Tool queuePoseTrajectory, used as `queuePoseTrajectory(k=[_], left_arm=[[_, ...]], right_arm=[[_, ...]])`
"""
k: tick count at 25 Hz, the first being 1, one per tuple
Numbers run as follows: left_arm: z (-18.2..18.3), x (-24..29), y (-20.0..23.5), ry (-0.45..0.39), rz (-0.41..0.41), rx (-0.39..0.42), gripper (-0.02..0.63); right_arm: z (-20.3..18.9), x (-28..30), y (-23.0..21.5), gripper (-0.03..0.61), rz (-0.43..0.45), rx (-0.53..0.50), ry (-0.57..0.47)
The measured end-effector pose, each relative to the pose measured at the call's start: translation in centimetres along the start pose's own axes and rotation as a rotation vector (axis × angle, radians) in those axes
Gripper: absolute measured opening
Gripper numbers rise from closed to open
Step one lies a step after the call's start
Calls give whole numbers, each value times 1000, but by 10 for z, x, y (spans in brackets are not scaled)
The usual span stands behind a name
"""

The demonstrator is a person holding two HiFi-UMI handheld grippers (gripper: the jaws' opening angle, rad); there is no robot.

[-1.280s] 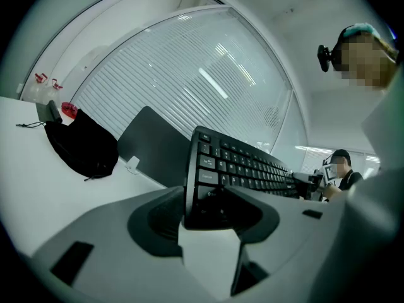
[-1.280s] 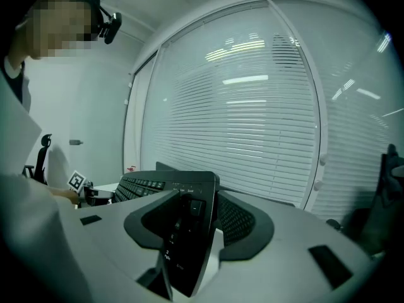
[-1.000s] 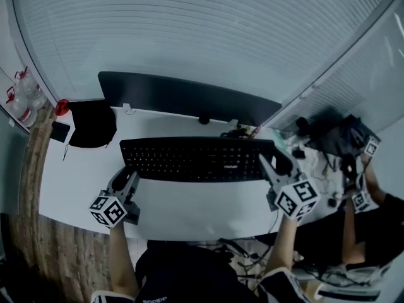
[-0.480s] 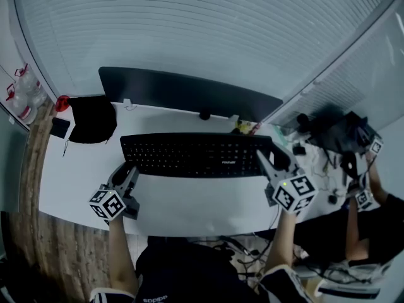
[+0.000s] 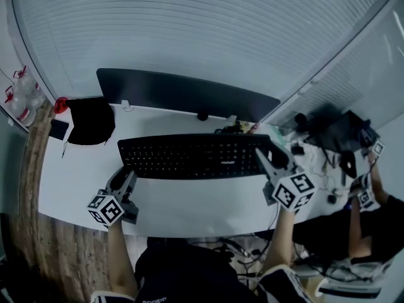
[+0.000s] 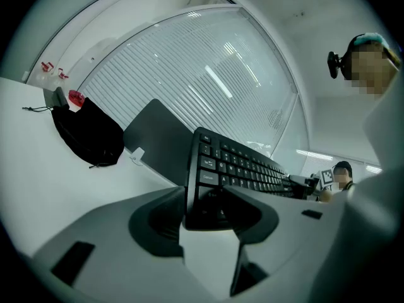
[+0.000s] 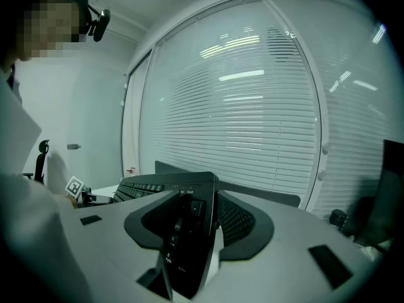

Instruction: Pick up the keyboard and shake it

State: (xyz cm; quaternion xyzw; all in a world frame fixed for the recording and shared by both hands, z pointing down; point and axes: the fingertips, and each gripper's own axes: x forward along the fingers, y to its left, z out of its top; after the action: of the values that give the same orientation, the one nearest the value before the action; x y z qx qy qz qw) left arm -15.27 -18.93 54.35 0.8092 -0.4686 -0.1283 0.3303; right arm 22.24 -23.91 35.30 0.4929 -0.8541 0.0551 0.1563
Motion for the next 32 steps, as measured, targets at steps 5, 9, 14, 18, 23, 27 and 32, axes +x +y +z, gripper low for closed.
queuePoseTrajectory(k=[5,9,14,18,23,27,32], left_arm=[[18,-17,-8,36,25,104,187],[43,-26,-15,60,51,207,186],[70,-31,-34,66,48,311,186],[91,-30,-47,61,32,376,181],[110,-28,-60,73,44,428,181],[120,-27,-71,83,38,487,181],[130,-23,-73,70,26,535,181]], right_arm=[[-34,-10,1,179,10,99,-37],[-68,-16,2,179,1,218,-66],[-103,-20,5,179,12,350,-104],[-127,-21,7,179,6,432,-121],[-146,-15,16,179,13,515,-119],[-157,-15,22,179,22,558,-134],[-172,-10,31,179,13,576,-105]])
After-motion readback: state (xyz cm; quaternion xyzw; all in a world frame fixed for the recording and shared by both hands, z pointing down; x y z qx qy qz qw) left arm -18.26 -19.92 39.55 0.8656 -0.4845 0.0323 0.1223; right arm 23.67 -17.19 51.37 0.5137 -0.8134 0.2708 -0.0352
